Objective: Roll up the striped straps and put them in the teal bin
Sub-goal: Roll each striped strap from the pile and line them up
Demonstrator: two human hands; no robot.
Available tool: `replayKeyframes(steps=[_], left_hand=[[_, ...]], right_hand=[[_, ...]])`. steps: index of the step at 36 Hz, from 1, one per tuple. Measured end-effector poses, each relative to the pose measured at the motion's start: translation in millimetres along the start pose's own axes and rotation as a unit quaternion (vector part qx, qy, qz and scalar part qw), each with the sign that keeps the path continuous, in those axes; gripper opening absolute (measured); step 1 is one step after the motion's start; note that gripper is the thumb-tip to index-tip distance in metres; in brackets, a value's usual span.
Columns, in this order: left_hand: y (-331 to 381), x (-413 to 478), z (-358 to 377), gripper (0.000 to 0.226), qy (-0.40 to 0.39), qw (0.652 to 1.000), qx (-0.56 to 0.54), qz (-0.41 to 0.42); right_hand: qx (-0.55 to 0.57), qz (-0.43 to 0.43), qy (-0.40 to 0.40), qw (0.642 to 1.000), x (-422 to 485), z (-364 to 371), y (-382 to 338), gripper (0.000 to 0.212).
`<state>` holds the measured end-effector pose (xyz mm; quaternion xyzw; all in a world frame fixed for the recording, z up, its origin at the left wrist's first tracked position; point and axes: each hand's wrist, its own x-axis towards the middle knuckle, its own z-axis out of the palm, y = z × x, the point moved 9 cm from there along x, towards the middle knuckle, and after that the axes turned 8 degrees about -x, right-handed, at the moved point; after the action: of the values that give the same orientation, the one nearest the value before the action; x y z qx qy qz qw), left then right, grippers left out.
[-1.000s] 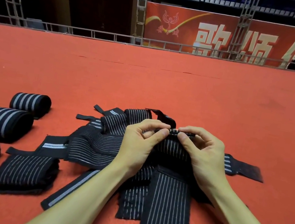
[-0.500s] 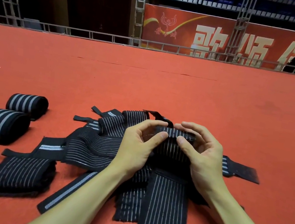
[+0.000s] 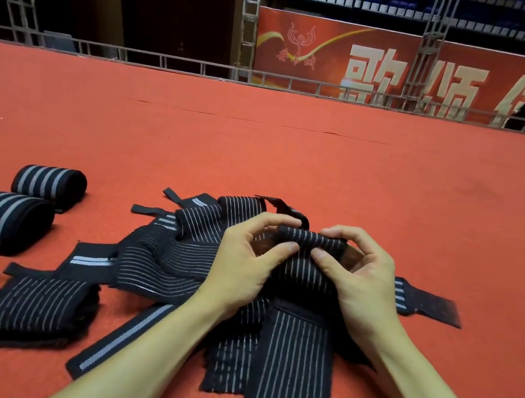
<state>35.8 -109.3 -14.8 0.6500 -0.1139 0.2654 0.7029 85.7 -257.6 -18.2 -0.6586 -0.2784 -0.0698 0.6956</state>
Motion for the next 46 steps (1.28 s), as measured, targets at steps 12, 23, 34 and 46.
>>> replayKeyframes(steps=[12, 23, 34, 46], left_hand=[[-7, -2, 3, 0.010, 0.010, 0.998, -0.052, -0.045], [1, 0, -2, 0.036, 0.023, 0.999, -0.038, -0.009], [7, -1, 8, 0.028, -0.036, 0.999, 0.031, 0.014], [6, 1, -5, 0.040, 0.019, 0.999, 0.020, 0.039]], right_hand=[[-0.024, -0.021, -0.008, 0.999, -2, 2, -2, 0.033], [-0.048, -0.023, -0.009, 0.999, -3, 5, -1, 0.033], [-0.003, -0.032, -0.012, 0.999, -4, 4, -4, 0.033], [-0.024, -0.023, -0.070, 0.997, -6, 20, 0, 0.026]])
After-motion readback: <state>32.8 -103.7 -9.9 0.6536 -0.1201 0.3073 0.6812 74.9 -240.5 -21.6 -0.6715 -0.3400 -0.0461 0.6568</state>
